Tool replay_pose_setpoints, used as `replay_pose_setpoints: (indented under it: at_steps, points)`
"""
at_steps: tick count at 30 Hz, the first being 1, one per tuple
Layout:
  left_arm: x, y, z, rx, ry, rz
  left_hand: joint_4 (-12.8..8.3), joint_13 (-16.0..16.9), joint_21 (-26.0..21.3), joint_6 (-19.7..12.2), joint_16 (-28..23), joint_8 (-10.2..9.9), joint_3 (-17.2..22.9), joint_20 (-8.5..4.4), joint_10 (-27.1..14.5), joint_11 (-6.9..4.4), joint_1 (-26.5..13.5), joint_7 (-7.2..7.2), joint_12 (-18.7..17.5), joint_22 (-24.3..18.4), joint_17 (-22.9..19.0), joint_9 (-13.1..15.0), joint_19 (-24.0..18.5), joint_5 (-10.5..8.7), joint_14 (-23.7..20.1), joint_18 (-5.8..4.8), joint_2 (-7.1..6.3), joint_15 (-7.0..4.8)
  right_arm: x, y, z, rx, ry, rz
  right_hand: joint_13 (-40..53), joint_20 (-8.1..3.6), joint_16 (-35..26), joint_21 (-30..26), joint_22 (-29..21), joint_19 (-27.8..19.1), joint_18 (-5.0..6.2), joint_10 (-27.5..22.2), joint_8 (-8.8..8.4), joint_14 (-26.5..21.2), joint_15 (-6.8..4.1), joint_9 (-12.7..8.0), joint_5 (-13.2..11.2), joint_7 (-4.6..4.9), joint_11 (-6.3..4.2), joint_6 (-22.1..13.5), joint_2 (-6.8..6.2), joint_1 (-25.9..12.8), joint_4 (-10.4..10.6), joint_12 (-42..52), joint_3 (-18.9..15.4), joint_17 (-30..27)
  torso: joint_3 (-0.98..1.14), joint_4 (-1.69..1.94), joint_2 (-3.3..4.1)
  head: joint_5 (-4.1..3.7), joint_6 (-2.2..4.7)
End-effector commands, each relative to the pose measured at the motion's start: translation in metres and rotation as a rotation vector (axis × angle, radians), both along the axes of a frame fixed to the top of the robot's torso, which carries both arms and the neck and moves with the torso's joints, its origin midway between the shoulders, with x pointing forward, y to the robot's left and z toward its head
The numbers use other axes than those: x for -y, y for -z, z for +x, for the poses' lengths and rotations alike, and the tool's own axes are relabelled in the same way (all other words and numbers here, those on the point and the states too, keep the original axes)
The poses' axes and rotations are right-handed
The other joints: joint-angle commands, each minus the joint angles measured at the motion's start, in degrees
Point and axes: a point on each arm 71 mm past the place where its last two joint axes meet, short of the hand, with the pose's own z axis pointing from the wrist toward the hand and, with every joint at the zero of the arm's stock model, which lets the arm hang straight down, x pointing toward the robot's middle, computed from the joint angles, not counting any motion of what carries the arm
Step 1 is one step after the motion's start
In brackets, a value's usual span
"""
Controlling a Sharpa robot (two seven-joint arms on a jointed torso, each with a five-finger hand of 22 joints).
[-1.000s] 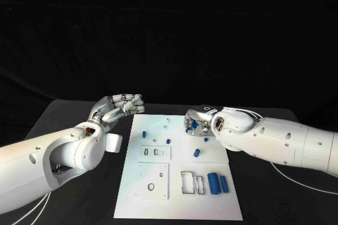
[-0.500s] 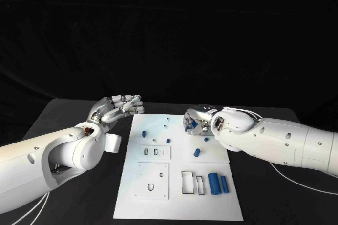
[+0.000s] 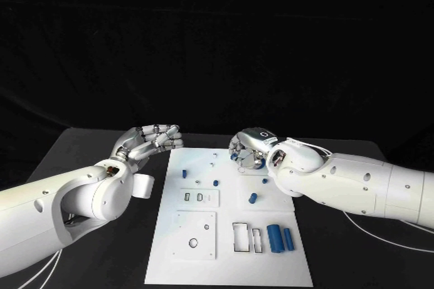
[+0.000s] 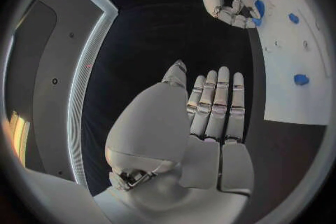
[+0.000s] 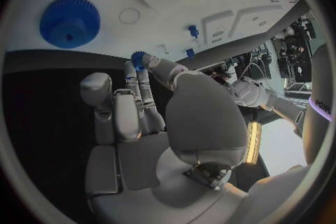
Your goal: Assemble the parts on the task board
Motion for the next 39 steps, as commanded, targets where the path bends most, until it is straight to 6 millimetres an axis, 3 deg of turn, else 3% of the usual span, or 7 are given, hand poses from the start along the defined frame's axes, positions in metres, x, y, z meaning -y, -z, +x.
replay_pose_setpoints:
  at_steps: [1, 6, 18, 26, 39]
  points:
    - [0.002, -0.001, 0.000, -0.001, 0.018, -0.016, 0.28, 0.03, 0.01, -0.07, -0.22, -0.05, -0.04, 0.01, 0.19, 0.17, 0.26, 0.23, -0.35, -0.05, 0.08, 0.04, 0.21, 0.08, -0.13, 0.34, -0.35, 0.11, -0.004, -0.005, 0.003, 0.052, 0.021, 0.038, 0.69, -0.22, 0.30, 0.33, 0.15, 0.18, -1.07, 1.25, 0.19, 1.62, -0.25, 0.10, 0.09, 0.06, -1.00, 0.00, 0.20, 0.91, 0.04, -0.02, 0.30, 0.03, -0.05, 0.19, 0.17, -0.08, 0.15]
    - [0.003, -0.002, 0.000, -0.002, 0.019, -0.017, 0.32, 0.03, -0.04, -0.12, -0.30, -0.08, -0.06, 0.03, 0.16, 0.20, 0.26, 0.26, -0.45, -0.10, 0.10, 0.04, 0.22, 0.12, -0.22, 0.33, -0.35, 0.14, -0.016, -0.006, 0.009, 0.042, 0.016, 0.043, 0.73, -0.21, 0.38, 0.39, 0.23, 0.16, -1.08, 1.22, 0.19, 1.63, -0.22, 0.22, 0.08, 0.10, -0.95, -0.08, 0.09, 0.76, 0.09, -0.12, 0.44, 0.08, -0.10, 0.06, 0.32, 0.00, 0.13]
    - [0.009, -0.009, 0.002, 0.011, 0.032, -0.024, 0.63, 0.03, -0.16, -0.31, -0.50, -0.19, -0.34, 0.08, 0.09, 0.31, -0.15, 0.42, -0.72, -0.26, 0.16, 0.02, 0.25, -0.05, -0.44, 0.31, -0.39, 0.23, -0.042, -0.006, 0.019, 0.028, -0.003, 0.046, 0.83, -0.17, 0.47, 0.42, 0.31, 0.04, -1.08, 1.09, 0.16, 1.62, -0.16, 0.48, 0.20, 0.15, -0.88, -0.33, -0.08, 0.45, 0.20, -0.33, 0.80, 0.07, -0.46, 0.44, 0.81, -0.31, -0.09]
    - [0.009, -0.011, 0.003, 0.013, 0.033, -0.026, 0.69, 0.04, -0.19, -0.34, -0.54, -0.20, -0.41, 0.10, 0.09, 0.33, -0.24, 0.45, -0.77, -0.29, 0.18, 0.03, 0.27, -0.13, -0.48, 0.30, -0.40, 0.25, -0.051, -0.003, 0.021, 0.007, -0.010, 0.033, 0.85, -0.16, 0.57, 0.44, 0.34, 0.04, -1.08, 1.08, 0.16, 1.64, -0.15, 0.52, 0.23, 0.16, -0.87, -0.36, -0.10, 0.40, 0.22, -0.35, 0.84, 0.23, -0.41, 0.46, 0.92, -0.10, -0.20]
    - [0.010, -0.013, 0.003, 0.013, 0.038, -0.027, 0.75, 0.04, -0.22, -0.38, -0.59, -0.22, -0.50, 0.12, 0.08, 0.36, -0.35, 0.47, -0.84, -0.33, 0.20, 0.03, 0.28, -0.25, -0.54, 0.30, -0.39, 0.27, -0.048, 0.000, 0.026, -0.011, 0.017, 0.008, 0.94, -0.09, 0.71, 0.49, 0.47, -0.07, -1.08, 0.88, 0.12, 1.64, -0.06, 0.80, 0.20, 0.22, -0.77, -0.66, -0.28, -0.04, 0.41, -0.55, 1.12, 0.28, -0.44, 0.46, 1.11, 0.09, -0.30]
